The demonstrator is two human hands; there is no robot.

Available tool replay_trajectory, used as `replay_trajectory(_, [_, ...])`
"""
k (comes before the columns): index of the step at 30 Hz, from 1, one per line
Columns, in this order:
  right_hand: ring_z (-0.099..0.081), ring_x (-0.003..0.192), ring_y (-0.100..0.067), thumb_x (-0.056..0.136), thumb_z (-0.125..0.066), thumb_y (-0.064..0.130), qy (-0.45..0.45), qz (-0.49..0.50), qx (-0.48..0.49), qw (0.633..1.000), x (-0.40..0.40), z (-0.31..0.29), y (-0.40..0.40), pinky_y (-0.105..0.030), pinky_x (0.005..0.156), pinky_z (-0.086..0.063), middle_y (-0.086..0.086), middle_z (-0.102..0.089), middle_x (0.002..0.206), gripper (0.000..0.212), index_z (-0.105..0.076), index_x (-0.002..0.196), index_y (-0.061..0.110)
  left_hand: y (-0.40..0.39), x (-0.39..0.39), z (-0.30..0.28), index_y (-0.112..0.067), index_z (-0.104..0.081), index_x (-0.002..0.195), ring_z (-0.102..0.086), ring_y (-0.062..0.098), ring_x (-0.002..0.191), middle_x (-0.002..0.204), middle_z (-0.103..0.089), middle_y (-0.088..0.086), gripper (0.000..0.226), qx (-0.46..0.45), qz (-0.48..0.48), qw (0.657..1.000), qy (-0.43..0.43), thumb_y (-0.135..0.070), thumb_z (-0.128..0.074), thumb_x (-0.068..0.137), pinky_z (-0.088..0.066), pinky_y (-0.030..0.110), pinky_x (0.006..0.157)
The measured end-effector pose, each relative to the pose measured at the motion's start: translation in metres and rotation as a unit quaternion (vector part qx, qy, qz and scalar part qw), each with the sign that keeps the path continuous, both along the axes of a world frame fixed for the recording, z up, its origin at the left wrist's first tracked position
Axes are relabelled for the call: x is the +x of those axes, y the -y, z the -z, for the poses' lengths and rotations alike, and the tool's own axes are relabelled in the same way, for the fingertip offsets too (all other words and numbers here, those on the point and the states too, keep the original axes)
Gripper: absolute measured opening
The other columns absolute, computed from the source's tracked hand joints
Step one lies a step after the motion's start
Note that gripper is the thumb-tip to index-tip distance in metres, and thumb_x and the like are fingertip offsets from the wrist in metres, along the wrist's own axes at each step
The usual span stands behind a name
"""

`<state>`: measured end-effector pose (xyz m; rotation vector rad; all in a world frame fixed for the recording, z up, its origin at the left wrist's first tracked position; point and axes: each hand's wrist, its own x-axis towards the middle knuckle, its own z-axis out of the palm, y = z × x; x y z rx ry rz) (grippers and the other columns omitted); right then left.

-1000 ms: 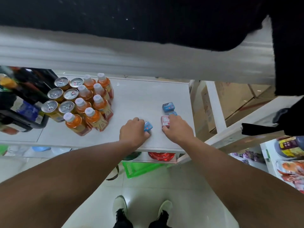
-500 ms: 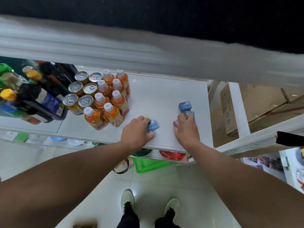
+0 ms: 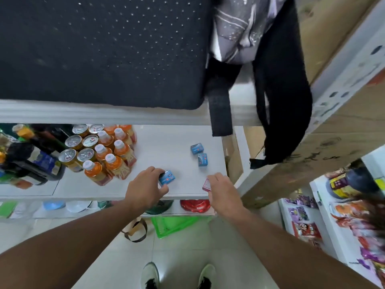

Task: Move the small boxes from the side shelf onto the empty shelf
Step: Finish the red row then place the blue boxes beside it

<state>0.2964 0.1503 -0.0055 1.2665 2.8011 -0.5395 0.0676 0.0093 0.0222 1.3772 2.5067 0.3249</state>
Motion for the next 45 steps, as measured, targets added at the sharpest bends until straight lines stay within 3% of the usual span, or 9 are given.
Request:
replay_trajectory(5, [-0.053,0.12,-0.021,0.096,-0.068,0.014,-0.033,0.001,0.026,0.999,0.022,-0.023,0.007,-0.037,0.099,-0.054,0.002,-0.056,0.134,0.055,-0.054,0.149,0.023,0.001,0.016,-0.024,-0.033,-0.063,0.142,-0.062,0.012,0.109,0.128,-0.066,-0.011,0.052,0.003,0.036,0.999,-0.007,-0.049,-0.07,0.093,-0.052,0.03,0.076])
replay_trajectory(11, [-0.058,0.115,-0.025,0.091,-0.068,0.01,-0.037,0.043,0.039,0.998,0.042,-0.045,0.034,-0.039,0.098,-0.056,-0.001,-0.062,0.125,0.05,-0.062,0.139,0.022,-0.008,0.026,-0.045,-0.034,-0.062,0.141,-0.062,0.016,0.115,0.129,-0.063,-0.012,0.054,0.028,0.107,0.994,0.009,-0.051,-0.067,0.09,-0.057,0.038,0.087])
replay_trajectory(15, [-0.06,0.108,-0.025,0.086,-0.073,0.01,-0.017,0.109,0.057,0.992,0.056,-0.06,0.068,-0.043,0.094,-0.058,-0.001,-0.065,0.116,0.045,-0.067,0.128,0.022,-0.003,0.033,-0.051,-0.032,-0.063,0.141,-0.062,0.016,0.112,0.127,-0.063,-0.01,0.054,0.045,0.184,0.982,0.025,-0.049,-0.071,0.091,-0.057,0.039,0.086])
replay_trajectory(20, [-0.06,0.119,-0.024,0.091,-0.07,0.016,0.006,0.185,0.064,0.981,0.087,-0.076,0.126,-0.045,0.094,-0.058,0.001,-0.064,0.126,0.054,-0.062,0.143,0.026,0.023,0.057,-0.053,-0.033,-0.063,0.137,-0.061,0.017,0.113,0.125,-0.063,-0.01,0.049,0.037,0.266,0.961,0.058,-0.047,-0.071,0.091,-0.058,0.041,0.088])
replay_trajectory(26, [-0.054,0.129,-0.022,0.094,-0.065,0.02,0.035,0.252,0.053,0.966,0.124,-0.108,0.177,-0.039,0.097,-0.053,0.003,-0.061,0.136,0.053,-0.059,0.146,0.029,0.029,0.084,-0.069,-0.035,-0.066,0.134,-0.062,0.01,0.102,0.118,-0.067,-0.014,0.047,0.032,0.351,0.934,0.054,-0.047,-0.072,0.089,-0.058,0.034,0.081])
replay_trajectory(31, [-0.063,0.111,-0.026,0.088,-0.065,0.017,0.072,0.328,0.067,0.94,0.182,-0.128,0.213,-0.039,0.078,-0.057,0.004,-0.062,0.117,0.034,-0.065,0.119,0.03,0.029,0.145,-0.083,-0.035,-0.069,0.127,-0.059,0.01,0.096,0.112,-0.066,-0.014,0.044,0.042,0.425,0.903,0.054,-0.052,-0.071,0.086,-0.055,0.035,0.079])
replay_trajectory(38, [-0.063,0.115,-0.028,0.09,-0.069,0.013,0.045,0.427,0.077,0.9,0.274,-0.143,0.246,-0.039,0.085,-0.056,0.0,-0.064,0.123,0.058,-0.061,0.144,0.031,0.01,0.248,-0.094,-0.033,-0.07,0.125,-0.059,0.009,0.089,0.106,-0.063,-0.013,0.048,0.036,0.52,0.853,0.018,-0.052,-0.069,0.08,-0.056,0.034,0.077])
replay_trajectory(42, [-0.064,0.109,-0.027,0.089,-0.07,0.01,0.051,0.47,0.077,0.878,0.337,-0.155,0.268,-0.036,0.073,-0.05,0.001,-0.063,0.115,0.055,-0.065,0.139,0.034,0.009,0.316,-0.107,-0.036,-0.07,0.122,-0.058,0.008,0.09,0.103,-0.061,-0.016,0.044,0.032,0.563,0.826,0.0,-0.051,-0.068,0.081,-0.057,0.032,0.077])
replay_trajectory(45, [-0.065,0.112,-0.028,0.089,-0.075,0.015,0.053,0.506,0.08,0.857,0.383,-0.163,0.285,-0.041,0.08,-0.059,0.001,-0.064,0.118,0.048,-0.067,0.134,0.03,0.013,0.371,-0.122,-0.036,-0.068,0.123,-0.059,0.009,0.091,0.105,-0.064,-0.013,0.041,0.046,0.594,0.803,0.001,-0.048,-0.072,0.084,-0.057,0.033,0.077])
